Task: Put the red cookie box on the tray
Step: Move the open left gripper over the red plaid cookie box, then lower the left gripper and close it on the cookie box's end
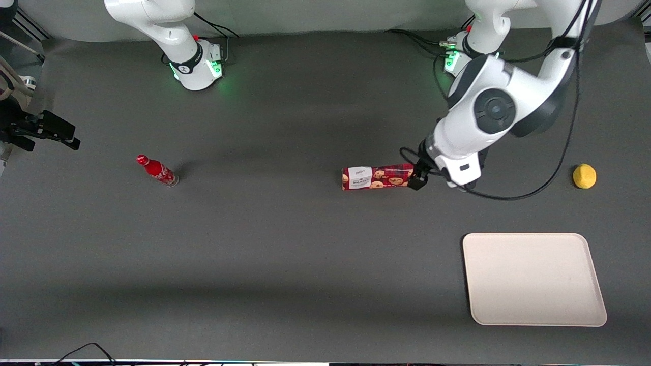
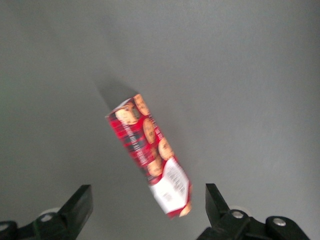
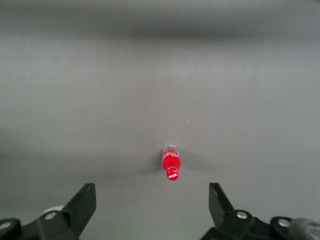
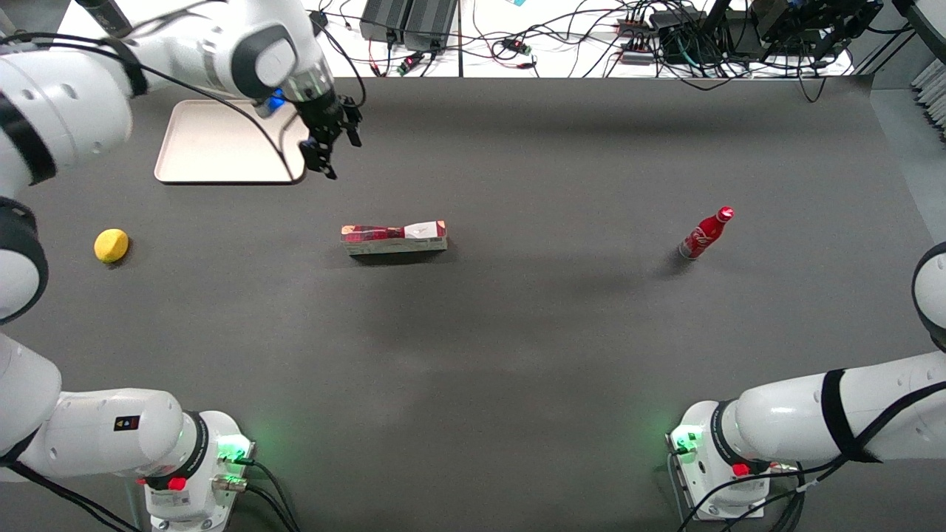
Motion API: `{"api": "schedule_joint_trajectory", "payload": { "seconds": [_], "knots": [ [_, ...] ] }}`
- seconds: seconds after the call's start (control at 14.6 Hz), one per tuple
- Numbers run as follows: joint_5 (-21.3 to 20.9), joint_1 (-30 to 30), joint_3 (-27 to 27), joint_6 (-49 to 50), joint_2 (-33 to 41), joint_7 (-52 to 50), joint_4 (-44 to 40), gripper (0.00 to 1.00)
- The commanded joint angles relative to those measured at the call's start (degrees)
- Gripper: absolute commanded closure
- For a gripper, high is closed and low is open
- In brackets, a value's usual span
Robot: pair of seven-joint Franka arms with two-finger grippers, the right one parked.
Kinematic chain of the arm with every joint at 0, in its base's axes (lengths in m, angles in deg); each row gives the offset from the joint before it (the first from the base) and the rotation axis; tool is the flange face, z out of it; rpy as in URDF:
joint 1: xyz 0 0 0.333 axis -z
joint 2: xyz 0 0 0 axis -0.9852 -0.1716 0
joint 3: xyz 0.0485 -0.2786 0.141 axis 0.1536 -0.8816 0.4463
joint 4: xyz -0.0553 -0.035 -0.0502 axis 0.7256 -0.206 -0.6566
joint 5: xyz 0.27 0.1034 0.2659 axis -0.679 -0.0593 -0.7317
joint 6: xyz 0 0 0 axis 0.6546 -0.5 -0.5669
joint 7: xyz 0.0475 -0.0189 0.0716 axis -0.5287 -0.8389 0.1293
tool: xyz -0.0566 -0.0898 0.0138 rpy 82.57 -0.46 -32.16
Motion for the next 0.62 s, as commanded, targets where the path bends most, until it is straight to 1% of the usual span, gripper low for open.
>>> {"api": "schedule_joint_trajectory", "payload": {
  "seconds": [0.0, 0.07, 0.14, 0.27, 0.41, 0.55],
  "knots": [
    [-10.5, 1.4, -2.5, -7.6, -8.0, -16.5, 0.1, 0.00],
    [-13.5, 1.5, -3.5, -9.2, -10.4, -20.3, 0.1, 0.00],
    [-15.6, 1.5, -3.8, -9.9, -12.3, -22.4, 0.1, 0.00],
    [-16.8, 2.7, -3.8, -10.0, -15.1, -22.8, 0.6, 0.00],
    [-19.1, 3.2, -4.2, -11.5, -15.4, -22.9, 4.6, 0.00],
    [-20.1, 3.2, -4.9, -12.5, -15.4, -22.9, 7.4, 0.00]
  ]
}}
